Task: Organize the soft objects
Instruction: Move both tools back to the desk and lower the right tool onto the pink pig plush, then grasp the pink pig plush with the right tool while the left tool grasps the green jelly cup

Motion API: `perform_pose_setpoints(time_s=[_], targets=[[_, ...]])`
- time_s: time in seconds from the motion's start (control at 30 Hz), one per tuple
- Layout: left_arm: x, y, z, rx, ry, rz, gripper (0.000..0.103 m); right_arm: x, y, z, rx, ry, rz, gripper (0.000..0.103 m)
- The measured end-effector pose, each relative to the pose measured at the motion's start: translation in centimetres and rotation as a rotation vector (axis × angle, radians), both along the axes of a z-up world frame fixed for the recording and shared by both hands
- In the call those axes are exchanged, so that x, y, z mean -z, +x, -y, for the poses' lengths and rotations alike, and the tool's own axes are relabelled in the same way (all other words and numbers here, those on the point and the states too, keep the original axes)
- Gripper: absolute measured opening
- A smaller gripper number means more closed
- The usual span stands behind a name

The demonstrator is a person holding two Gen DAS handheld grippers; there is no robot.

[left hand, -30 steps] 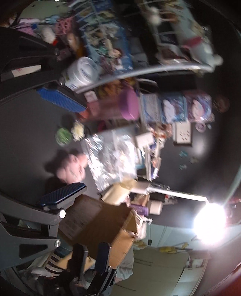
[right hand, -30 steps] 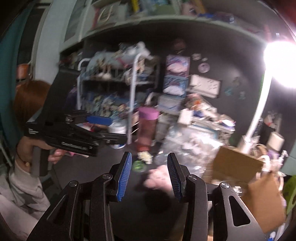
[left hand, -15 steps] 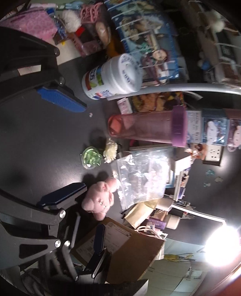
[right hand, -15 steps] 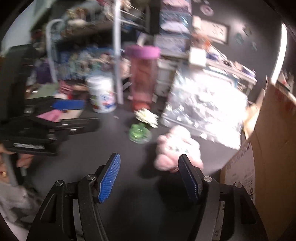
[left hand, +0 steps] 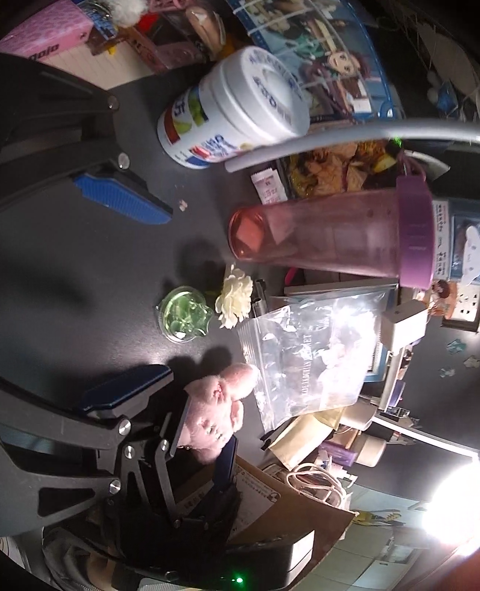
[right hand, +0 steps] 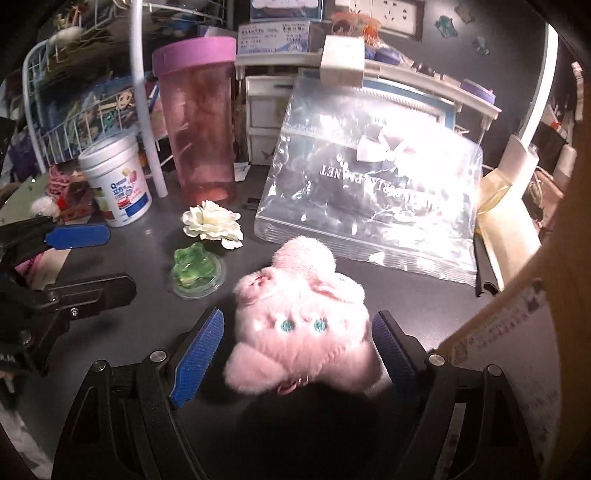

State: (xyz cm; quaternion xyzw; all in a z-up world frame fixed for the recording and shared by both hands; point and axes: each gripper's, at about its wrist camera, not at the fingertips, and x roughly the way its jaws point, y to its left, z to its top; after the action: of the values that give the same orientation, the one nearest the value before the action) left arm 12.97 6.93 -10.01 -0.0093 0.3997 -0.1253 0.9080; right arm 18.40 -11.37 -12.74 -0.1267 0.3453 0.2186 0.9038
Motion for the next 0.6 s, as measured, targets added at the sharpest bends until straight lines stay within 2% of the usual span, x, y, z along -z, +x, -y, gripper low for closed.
perform_pose_setpoints(time_s=[0.03,0.07,0.13,0.4,0.43,0.5,0.6], targets=[[0.1,0.3,0.2,0.004,0.003,-0.005,0.075,0.0,0.0,0.0,0.0,0.0,0.0,0.068],[0.1,0.5,0.4,0.009,0.005,-0.01,0.075,0.0,0.0,0.2,0.0,0.003,0.0,0.062],[0.4,1.1,1.0,0.025,0.006,-0.025,0.072,-0.1,-0.3,0.2,-0.018,0.009,0.006,0.06],[2.4,4.7,3.1,0.025,0.06,-0.122,0.046,0.0,-1.1,0.3,-0.067,0.01,0.011,0.059],[2.4,4.9,3.2,0.021,0.067,-0.111,0.046,0.0,-1.1,0.3,-0.069,0.01,0.009,0.059],[2.4,5.2,3.5,0.018,0.073,-0.112,0.038,0.1,-0.9,0.3,-0.072,0.013,0.0,0.06],[2.5,5.4,3.8,0.024,0.089,-0.101,0.038,0.1,-0.5,0.3,-0.071,0.018,-0.019,0.064]])
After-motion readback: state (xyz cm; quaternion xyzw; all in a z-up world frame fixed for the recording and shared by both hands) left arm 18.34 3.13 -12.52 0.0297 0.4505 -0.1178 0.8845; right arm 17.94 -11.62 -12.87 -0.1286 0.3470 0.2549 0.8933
